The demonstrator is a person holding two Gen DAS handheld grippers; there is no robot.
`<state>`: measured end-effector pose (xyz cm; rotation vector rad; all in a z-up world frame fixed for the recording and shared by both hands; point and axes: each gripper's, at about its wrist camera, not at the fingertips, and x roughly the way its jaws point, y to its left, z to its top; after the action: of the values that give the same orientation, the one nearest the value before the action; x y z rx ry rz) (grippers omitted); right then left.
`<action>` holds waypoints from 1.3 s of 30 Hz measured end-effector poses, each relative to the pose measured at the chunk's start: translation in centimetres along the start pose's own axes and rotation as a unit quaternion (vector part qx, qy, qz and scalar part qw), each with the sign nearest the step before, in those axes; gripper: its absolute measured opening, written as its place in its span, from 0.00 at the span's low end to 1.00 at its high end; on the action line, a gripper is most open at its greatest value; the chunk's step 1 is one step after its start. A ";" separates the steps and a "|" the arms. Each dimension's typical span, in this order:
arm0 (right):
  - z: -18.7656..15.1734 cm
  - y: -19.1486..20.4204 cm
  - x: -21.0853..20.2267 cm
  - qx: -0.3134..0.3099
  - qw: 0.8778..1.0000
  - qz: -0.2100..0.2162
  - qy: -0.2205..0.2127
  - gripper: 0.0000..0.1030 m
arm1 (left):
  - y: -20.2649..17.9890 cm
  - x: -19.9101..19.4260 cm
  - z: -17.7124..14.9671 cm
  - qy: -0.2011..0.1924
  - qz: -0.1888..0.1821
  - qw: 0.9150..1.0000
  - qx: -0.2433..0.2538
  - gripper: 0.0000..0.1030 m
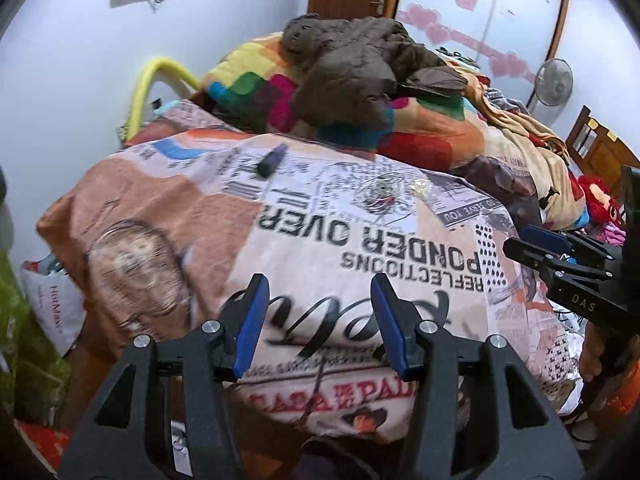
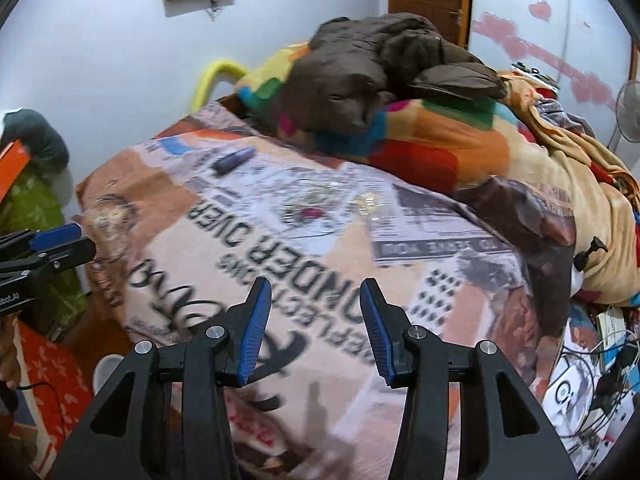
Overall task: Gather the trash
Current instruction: 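Move both open tools back over the items on the bed, then grasp the white earphones with the left tool while the right tool grasps the taped plastic bag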
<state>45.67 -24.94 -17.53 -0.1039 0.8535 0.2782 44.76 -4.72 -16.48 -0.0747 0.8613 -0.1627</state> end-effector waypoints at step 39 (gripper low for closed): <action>6.7 -5.9 18.5 -0.041 0.997 0.007 0.062 0.26 | -6.7 21.8 7.8 0.061 -0.043 0.997 0.026 0.50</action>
<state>63.76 -25.50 -27.20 -0.1940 0.9653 0.3232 63.83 -15.11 -26.86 -0.0542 0.9765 -0.2730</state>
